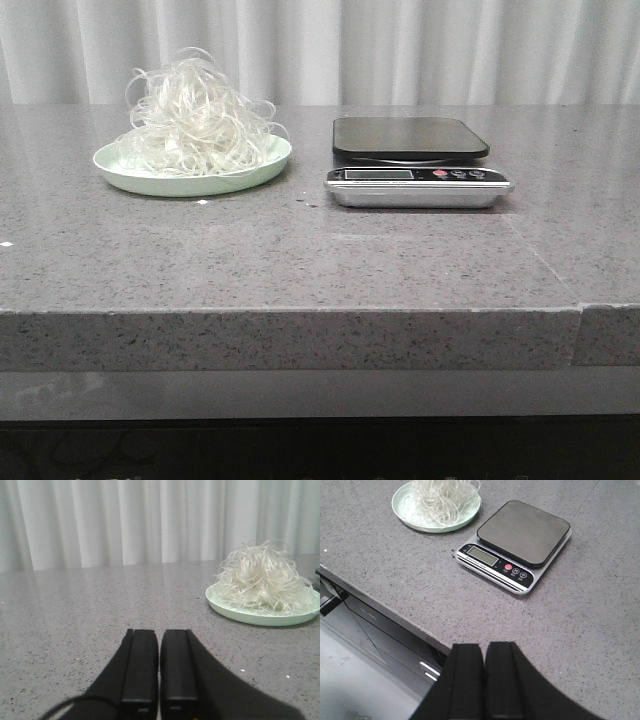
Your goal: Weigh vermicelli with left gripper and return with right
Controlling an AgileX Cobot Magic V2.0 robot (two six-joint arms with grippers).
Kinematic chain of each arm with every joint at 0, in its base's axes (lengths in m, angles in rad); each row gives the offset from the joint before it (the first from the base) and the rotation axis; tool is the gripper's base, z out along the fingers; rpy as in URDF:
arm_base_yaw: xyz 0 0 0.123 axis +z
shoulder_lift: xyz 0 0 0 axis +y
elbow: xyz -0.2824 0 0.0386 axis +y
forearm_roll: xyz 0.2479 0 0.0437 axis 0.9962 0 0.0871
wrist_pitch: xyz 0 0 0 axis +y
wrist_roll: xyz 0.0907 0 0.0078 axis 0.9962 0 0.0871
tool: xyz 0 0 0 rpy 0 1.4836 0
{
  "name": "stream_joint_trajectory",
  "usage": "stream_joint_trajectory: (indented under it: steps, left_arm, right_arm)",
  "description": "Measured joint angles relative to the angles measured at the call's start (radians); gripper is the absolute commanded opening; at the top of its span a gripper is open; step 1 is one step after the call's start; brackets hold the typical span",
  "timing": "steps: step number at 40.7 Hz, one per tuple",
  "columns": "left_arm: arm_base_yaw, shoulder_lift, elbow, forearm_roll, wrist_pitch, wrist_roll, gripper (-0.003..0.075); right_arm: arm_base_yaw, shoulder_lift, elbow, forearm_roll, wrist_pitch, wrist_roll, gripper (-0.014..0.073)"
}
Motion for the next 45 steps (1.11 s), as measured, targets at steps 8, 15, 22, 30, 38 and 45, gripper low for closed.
stream_joint_trajectory:
  steps: [8,15,22,30,38,45]
  left_arm:
    - [0.0,0.0,0.0,0.0,0.0,0.0,0.0141]
    - [0.0,0.0,0.0,0.0,0.0,0.0,0.0141]
    - [0.0,0.0,0.0,0.0,0.0,0.0,0.0141]
    - [0.0,0.0,0.0,0.0,0.0,0.0,0.0141]
    - [0.0,0.0,0.0,0.0,0.0,0.0,0.0141]
    - [0.0,0.0,0.0,0.0,0.0,0.0,0.0141]
  right_arm:
    - [0.0,0.0,0.0,0.0,0.0,0.0,0.0162]
    - [0.0,0.0,0.0,0.0,0.0,0.0,0.0162]
    - [0.0,0.0,0.003,0.0,0.0,0.0,0.0162]
    - [-0.1,-0.063,0.103,0.0,-0.065,0.0,0.0162]
    - [-0.304,-0.247,0.365,0.0,-0.349,0.0,0.0162]
    - [-0.427,-0.415,0.617,0.0,-0.614,0.0,0.0162]
